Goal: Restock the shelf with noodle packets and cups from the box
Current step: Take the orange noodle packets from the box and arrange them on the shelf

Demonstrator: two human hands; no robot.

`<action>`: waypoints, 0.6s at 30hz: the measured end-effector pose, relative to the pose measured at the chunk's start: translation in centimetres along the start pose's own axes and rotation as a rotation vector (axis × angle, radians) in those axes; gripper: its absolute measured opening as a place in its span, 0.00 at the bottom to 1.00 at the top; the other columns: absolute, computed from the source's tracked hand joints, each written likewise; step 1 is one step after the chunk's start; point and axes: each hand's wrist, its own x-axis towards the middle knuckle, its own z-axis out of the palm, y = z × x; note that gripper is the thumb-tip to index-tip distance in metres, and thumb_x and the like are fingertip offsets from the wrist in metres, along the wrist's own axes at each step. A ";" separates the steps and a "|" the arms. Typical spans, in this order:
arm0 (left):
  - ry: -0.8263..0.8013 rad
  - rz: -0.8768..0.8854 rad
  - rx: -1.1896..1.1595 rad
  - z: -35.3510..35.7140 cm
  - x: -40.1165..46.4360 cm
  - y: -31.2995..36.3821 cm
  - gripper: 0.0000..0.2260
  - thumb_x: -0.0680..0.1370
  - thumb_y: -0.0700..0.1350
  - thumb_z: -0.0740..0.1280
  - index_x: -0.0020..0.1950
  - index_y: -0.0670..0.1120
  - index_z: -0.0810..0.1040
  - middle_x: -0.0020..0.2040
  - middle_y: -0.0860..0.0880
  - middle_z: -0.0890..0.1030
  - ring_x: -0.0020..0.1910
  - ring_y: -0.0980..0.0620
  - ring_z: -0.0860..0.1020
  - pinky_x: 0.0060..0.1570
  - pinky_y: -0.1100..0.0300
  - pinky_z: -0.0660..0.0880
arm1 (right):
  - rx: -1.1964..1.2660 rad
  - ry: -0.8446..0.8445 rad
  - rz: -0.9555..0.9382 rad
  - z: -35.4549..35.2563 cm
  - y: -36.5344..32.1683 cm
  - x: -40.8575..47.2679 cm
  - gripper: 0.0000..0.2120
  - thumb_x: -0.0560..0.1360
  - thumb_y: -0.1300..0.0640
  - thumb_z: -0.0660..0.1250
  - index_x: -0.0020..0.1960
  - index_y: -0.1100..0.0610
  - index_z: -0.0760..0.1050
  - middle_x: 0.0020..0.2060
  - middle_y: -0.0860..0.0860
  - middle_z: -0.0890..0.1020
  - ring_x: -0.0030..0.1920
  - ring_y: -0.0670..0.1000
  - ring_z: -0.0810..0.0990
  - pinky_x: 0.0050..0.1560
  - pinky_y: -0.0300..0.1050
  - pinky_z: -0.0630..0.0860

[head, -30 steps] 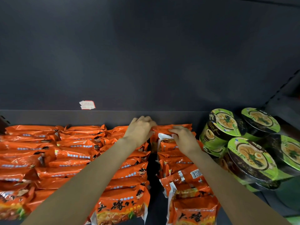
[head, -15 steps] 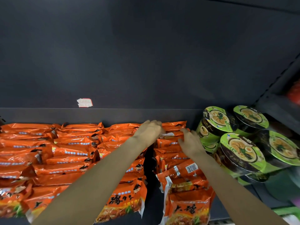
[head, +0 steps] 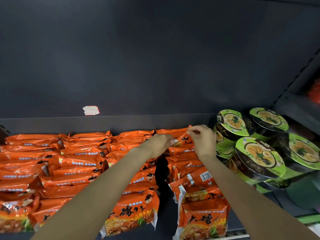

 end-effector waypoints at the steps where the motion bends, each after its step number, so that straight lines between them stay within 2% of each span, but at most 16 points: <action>1: -0.010 -0.001 -0.012 0.0 -0.1 0.2 0.13 0.83 0.48 0.56 0.58 0.44 0.75 0.47 0.45 0.79 0.48 0.46 0.78 0.50 0.53 0.73 | 0.027 -0.037 -0.043 0.1 -0.2 0.1 0.07 0.74 0.62 0.68 0.51 0.56 0.81 0.49 0.50 0.82 0.50 0.48 0.80 0.51 0.24 0.68; 2: -0.004 -0.003 -0.009 0.0 -0.1 0.4 0.12 0.82 0.47 0.56 0.58 0.44 0.75 0.46 0.46 0.80 0.47 0.47 0.78 0.49 0.54 0.74 | 0.058 -0.093 -0.072 0.2 -0.3 0.2 0.08 0.74 0.63 0.68 0.52 0.56 0.80 0.48 0.50 0.83 0.49 0.46 0.81 0.53 0.31 0.73; 4: 0.088 -0.007 0.017 -0.1 -0.1 0.4 0.11 0.81 0.46 0.59 0.60 0.44 0.75 0.49 0.46 0.81 0.49 0.47 0.79 0.51 0.54 0.76 | 0.076 -0.201 -0.091 0.5 -0.6 0.0 0.10 0.75 0.64 0.66 0.54 0.55 0.78 0.47 0.50 0.83 0.51 0.47 0.81 0.56 0.41 0.77; 6: 0.237 0.012 0.032 -0.3 -0.2 0.3 0.12 0.80 0.45 0.61 0.63 0.46 0.73 0.56 0.46 0.79 0.54 0.48 0.78 0.54 0.52 0.76 | 0.051 -0.246 -0.110 0.7 -0.7 -0.1 0.11 0.76 0.64 0.64 0.57 0.56 0.78 0.51 0.50 0.82 0.55 0.48 0.79 0.60 0.41 0.74; 8: 0.335 0.101 0.062 -0.6 -0.5 0.4 0.16 0.80 0.43 0.61 0.68 0.48 0.70 0.63 0.47 0.74 0.61 0.48 0.74 0.60 0.53 0.73 | -0.025 -0.263 -0.154 0.4 -0.5 -0.2 0.13 0.77 0.65 0.63 0.59 0.57 0.78 0.56 0.52 0.79 0.59 0.49 0.77 0.61 0.36 0.68; 10: 0.313 0.202 0.159 -0.7 -0.7 0.5 0.21 0.80 0.42 0.60 0.74 0.51 0.63 0.70 0.50 0.69 0.68 0.50 0.68 0.66 0.52 0.67 | -0.121 -0.305 -0.152 0.1 0.0 -0.4 0.15 0.78 0.64 0.61 0.62 0.56 0.77 0.61 0.53 0.77 0.62 0.50 0.74 0.63 0.36 0.65; 12: 0.225 0.235 0.294 -0.5 -0.9 0.7 0.23 0.81 0.43 0.57 0.76 0.53 0.58 0.72 0.52 0.66 0.70 0.50 0.65 0.67 0.52 0.65 | -0.161 -0.364 -0.113 -0.3 0.6 -0.7 0.17 0.78 0.64 0.60 0.66 0.55 0.74 0.64 0.52 0.75 0.65 0.51 0.73 0.64 0.38 0.65; 13: 0.214 0.236 0.362 -0.5 -0.9 0.6 0.22 0.82 0.44 0.56 0.75 0.53 0.59 0.71 0.52 0.68 0.69 0.51 0.65 0.66 0.54 0.64 | -0.154 -0.385 -0.107 -0.4 0.8 -0.8 0.18 0.79 0.64 0.60 0.67 0.54 0.73 0.65 0.52 0.74 0.65 0.51 0.73 0.65 0.38 0.65; 15: 0.255 0.221 0.497 -0.7 -1.3 0.0 0.17 0.82 0.49 0.56 0.71 0.51 0.67 0.69 0.52 0.70 0.68 0.52 0.66 0.63 0.56 0.63 | -0.117 -0.409 -0.107 -0.5 0.8 -0.9 0.18 0.79 0.63 0.60 0.67 0.54 0.72 0.65 0.52 0.75 0.65 0.50 0.73 0.65 0.39 0.66; 18: 0.254 0.154 0.604 -1.1 -2.1 -1.2 0.17 0.81 0.53 0.57 0.67 0.50 0.73 0.72 0.52 0.65 0.70 0.52 0.62 0.65 0.55 0.60 | -0.150 -0.387 -0.065 -0.6 0.9 -0.9 0.17 0.79 0.62 0.60 0.67 0.55 0.72 0.65 0.52 0.74 0.65 0.51 0.73 0.64 0.42 0.68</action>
